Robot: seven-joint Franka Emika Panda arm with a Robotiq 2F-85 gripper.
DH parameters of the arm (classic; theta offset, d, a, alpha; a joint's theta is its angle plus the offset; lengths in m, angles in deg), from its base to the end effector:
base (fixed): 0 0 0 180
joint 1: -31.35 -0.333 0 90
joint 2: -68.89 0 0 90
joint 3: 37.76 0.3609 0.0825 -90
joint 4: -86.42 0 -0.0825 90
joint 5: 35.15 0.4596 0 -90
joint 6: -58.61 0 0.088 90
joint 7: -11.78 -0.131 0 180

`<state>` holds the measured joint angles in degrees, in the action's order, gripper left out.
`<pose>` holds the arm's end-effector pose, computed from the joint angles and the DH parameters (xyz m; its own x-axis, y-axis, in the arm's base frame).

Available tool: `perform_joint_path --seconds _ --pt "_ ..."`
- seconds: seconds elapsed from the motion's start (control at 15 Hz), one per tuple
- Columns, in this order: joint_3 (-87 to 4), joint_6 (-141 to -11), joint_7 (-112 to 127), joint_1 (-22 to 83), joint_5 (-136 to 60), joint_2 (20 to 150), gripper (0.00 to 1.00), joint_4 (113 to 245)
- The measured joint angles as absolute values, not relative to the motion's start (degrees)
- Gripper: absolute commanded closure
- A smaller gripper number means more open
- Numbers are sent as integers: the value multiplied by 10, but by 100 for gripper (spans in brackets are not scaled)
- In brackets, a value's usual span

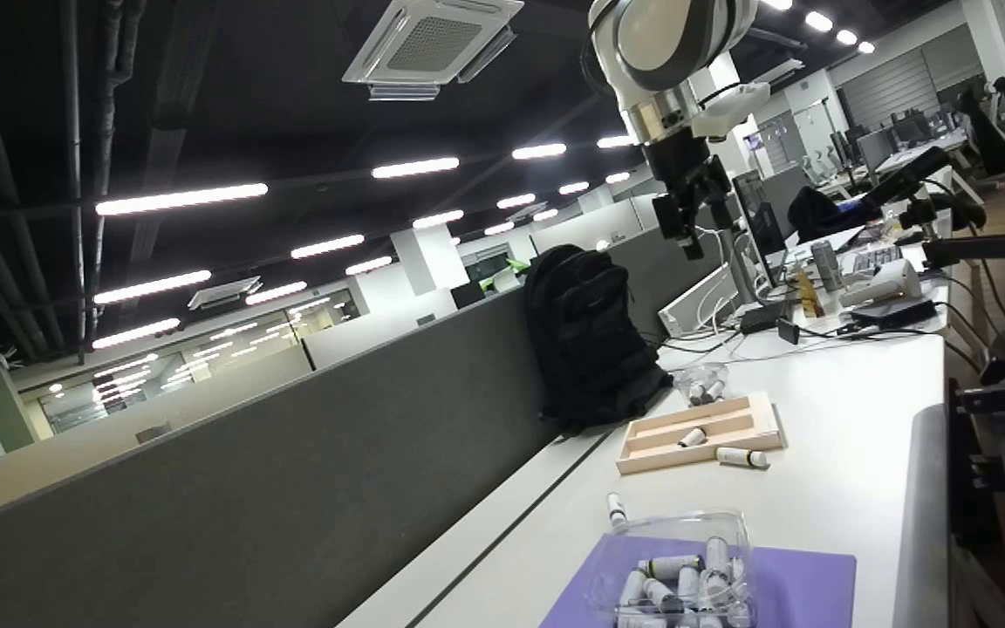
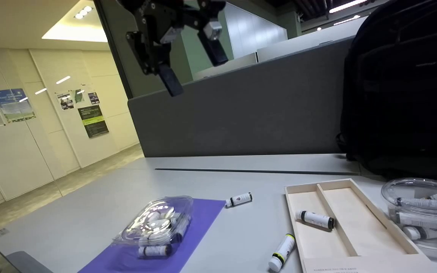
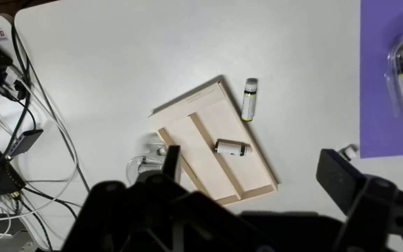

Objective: Put one bottle on the tray

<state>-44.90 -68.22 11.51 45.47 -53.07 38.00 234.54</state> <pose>0.4069 -0.1741 0.4331 0.9727 -0.1770 0.1501 -0.2064 -0.9554 0.2111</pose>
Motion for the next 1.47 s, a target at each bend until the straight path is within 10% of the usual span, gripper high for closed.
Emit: perform_joint_path --seconds 0.47,1.47 --pt "-486 -897 43 488 -447 543 0 2333" --pt "-530 -907 174 415 -199 716 0 2288"
